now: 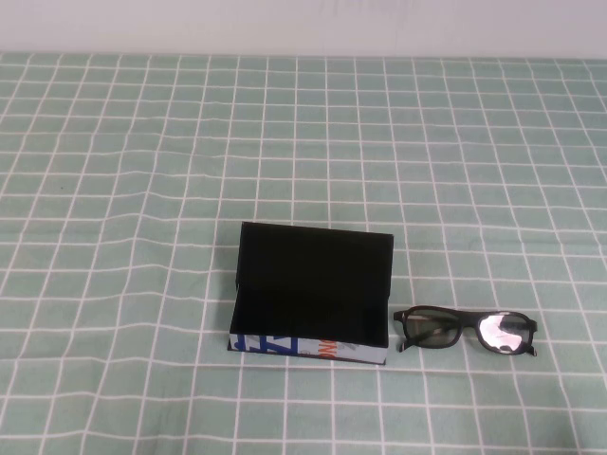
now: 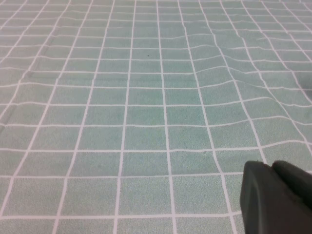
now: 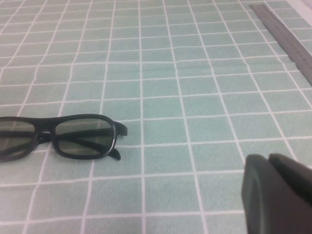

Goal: Return glasses to glasses case

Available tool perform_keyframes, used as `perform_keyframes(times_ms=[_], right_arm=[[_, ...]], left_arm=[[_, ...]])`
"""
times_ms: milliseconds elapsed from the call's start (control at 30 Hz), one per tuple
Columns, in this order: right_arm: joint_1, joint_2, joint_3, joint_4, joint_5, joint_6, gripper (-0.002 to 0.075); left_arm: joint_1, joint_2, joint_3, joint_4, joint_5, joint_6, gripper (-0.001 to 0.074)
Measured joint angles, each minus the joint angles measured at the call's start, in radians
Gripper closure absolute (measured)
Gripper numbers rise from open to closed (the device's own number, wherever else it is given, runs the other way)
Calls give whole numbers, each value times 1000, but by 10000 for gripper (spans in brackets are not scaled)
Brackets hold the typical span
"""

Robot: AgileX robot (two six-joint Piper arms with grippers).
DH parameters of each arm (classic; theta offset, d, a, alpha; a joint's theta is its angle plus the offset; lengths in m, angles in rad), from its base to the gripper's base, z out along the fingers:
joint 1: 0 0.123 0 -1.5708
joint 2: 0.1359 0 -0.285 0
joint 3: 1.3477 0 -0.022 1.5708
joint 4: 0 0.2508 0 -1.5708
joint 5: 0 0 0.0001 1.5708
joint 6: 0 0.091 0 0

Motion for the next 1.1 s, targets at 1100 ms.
perform_keyframes(times_ms=[1100], right_arm=[[0,0,0,0,0,0,739]], left_arm=[[0,0,0,59,0,11,741]])
